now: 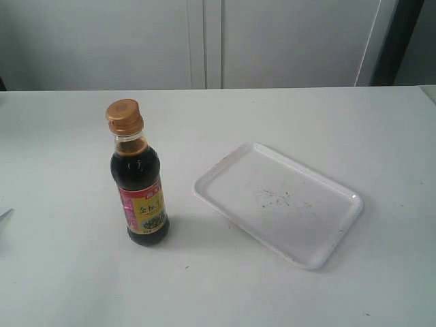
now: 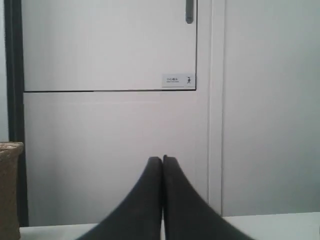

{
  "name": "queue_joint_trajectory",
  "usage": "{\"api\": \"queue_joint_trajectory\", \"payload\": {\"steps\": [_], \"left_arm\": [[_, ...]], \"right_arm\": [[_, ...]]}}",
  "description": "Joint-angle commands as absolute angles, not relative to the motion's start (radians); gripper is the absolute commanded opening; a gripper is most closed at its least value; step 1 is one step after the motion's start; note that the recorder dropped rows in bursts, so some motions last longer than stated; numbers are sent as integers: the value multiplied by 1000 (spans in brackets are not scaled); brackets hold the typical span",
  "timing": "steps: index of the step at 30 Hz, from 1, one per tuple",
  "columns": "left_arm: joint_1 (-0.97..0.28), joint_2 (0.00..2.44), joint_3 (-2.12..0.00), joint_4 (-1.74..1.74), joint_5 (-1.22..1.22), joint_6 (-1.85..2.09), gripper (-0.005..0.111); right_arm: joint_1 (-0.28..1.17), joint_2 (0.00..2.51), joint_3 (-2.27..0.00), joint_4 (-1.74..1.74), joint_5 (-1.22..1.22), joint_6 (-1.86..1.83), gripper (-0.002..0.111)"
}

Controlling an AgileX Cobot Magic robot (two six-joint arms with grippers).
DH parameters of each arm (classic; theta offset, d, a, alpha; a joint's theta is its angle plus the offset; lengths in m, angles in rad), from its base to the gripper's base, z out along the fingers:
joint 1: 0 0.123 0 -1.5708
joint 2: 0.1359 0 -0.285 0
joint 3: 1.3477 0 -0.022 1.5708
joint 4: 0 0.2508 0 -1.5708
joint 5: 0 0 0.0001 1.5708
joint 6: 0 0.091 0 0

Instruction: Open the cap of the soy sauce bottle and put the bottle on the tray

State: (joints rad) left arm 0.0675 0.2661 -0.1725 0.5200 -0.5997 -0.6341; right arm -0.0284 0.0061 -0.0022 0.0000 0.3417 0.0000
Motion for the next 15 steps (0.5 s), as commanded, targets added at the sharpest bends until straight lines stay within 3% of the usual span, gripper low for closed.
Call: {"api": "queue_joint_trajectory", "payload": {"steps": [1,6,7,12,15], "left_arm": [[68,459,-276,685,-732,-714,0],[68,715,-360,806,-978,-779,0],[68,761,-377,854,-1043,-786,4],[68,908,-436,965,-1181,-814,41],[68,967,-458,970,-1202,-829,77]], "right_arm": [[-31,0,0,0,337,5,0],[-31,0,0,0,337,5,0],[-31,0,0,0,337,5,0],[-31,0,0,0,337,5,0],[-31,0,0,0,337,5,0]]}}
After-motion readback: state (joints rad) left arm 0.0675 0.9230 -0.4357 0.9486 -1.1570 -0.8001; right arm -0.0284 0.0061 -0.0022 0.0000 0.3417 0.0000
